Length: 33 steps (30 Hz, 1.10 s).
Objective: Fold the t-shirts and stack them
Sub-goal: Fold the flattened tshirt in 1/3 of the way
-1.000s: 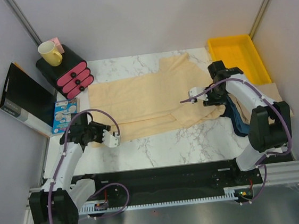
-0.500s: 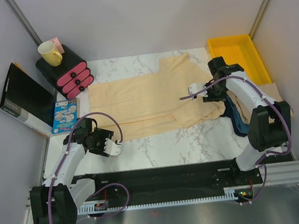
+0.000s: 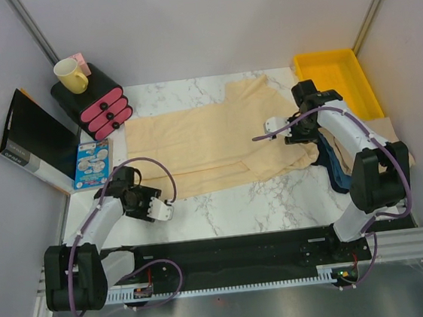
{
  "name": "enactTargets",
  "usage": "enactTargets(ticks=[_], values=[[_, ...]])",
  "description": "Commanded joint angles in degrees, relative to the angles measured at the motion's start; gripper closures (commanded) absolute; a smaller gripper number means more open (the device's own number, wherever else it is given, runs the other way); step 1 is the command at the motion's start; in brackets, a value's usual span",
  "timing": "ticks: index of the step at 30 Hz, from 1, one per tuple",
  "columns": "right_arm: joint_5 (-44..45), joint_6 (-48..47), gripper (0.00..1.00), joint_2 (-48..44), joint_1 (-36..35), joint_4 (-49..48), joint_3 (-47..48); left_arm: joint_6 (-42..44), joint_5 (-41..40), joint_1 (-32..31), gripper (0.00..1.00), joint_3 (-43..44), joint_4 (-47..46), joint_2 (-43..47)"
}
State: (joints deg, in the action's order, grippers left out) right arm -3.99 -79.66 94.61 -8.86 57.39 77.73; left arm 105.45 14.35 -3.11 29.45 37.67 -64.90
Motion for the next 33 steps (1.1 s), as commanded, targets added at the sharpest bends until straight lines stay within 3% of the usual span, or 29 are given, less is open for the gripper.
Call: enactTargets(ticks=[1, 3, 4, 6, 14, 20, 24, 33], values=[[0.2, 0.8, 0.57, -0.6, -0.3, -0.2, 2.1, -2.0, -4.0, -0.5, 0.41, -2.4, -4.3, -6.4], [0.2, 0.8, 0.58, -1.1, -0.3, -0.2, 2.1, -2.5, -5.6, -0.8, 0.65, -2.1, -5.2, -8.3], [0.3, 0.8, 0.57, -1.2, -0.3, -0.2, 2.0, -2.9, -6.2, -1.1, 0.70, -1.4, -5.5, -9.2], [0.3, 0.8, 0.58, -1.7, -0.3, -0.2, 2.0, -3.7, -7.4, -1.1, 0.98, -0.6, -5.6, -11.3], [-0.4, 0.7, 0.57, -3.1, -0.3, 1.8, 1.9, -3.8, -12.1, -0.8, 0.98, 1.7, -3.3, -14.1], [-3.9, 0.4, 0.49, -3.0, -0.8, 7.5, 3.5, -3.5, -17.0, 0.1, 0.98, 2.6, -2.5, -16.8], [-6.8, 1.3, 0.41, -1.7, -3.9, 10.8, 4.6, -4.0, -20.5, 1.0, 0.98, 3.7, -2.4, -20.1], [-8.8, 4.8, 0.38, 0.8, -13.9, 11.6, 3.2, -10.3, -26.7, 2.0, 0.98, 11.3, -2.4, -29.9]])
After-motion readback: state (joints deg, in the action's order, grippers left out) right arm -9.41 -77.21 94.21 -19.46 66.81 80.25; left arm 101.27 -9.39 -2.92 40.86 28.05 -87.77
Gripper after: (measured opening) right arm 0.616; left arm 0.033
